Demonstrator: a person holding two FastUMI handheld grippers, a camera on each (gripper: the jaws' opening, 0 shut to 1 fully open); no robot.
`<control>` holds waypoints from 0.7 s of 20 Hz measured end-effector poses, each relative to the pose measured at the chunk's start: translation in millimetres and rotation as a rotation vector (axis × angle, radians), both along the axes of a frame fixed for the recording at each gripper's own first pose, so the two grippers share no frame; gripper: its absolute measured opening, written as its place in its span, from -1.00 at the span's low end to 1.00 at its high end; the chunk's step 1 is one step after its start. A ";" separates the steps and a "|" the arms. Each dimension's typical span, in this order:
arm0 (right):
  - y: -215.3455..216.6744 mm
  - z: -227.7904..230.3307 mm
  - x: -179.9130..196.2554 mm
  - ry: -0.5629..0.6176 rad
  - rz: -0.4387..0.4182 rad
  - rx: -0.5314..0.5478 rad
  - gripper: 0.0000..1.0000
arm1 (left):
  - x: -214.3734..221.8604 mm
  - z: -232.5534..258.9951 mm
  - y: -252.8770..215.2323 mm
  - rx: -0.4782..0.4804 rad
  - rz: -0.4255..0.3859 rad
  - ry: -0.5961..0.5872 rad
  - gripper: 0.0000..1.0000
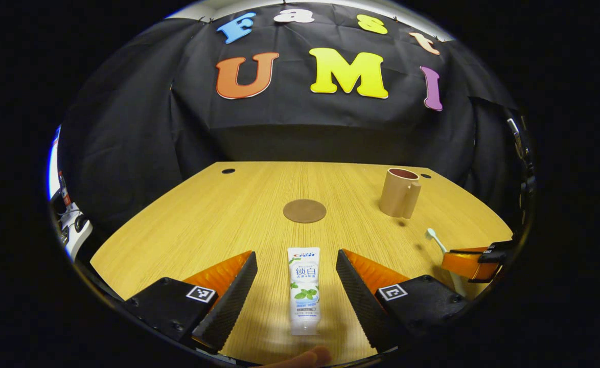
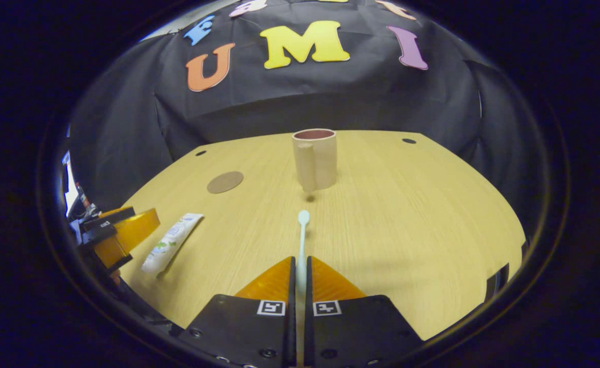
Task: Put the toothbrush and toothpaste on the desktop into the cup, then pick up the cup and place it on the coaster on the desktop.
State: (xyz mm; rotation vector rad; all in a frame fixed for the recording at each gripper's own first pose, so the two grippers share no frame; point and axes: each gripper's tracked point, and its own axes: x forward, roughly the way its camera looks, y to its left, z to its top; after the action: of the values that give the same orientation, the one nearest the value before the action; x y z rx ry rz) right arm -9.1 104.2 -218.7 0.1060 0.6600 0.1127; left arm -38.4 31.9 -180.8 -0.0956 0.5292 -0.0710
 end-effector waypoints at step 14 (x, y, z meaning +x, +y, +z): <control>-11.3 48.2 -8.7 -0.129 0.027 0.033 -0.91 | -21.3 -50.6 -16.3 -0.052 -0.038 0.293 0.78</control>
State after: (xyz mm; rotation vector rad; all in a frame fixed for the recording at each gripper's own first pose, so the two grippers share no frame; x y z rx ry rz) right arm -17.9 92.9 -170.5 0.1208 0.5311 0.1556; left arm -59.7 15.7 -231.4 -0.1478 0.8222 -0.1092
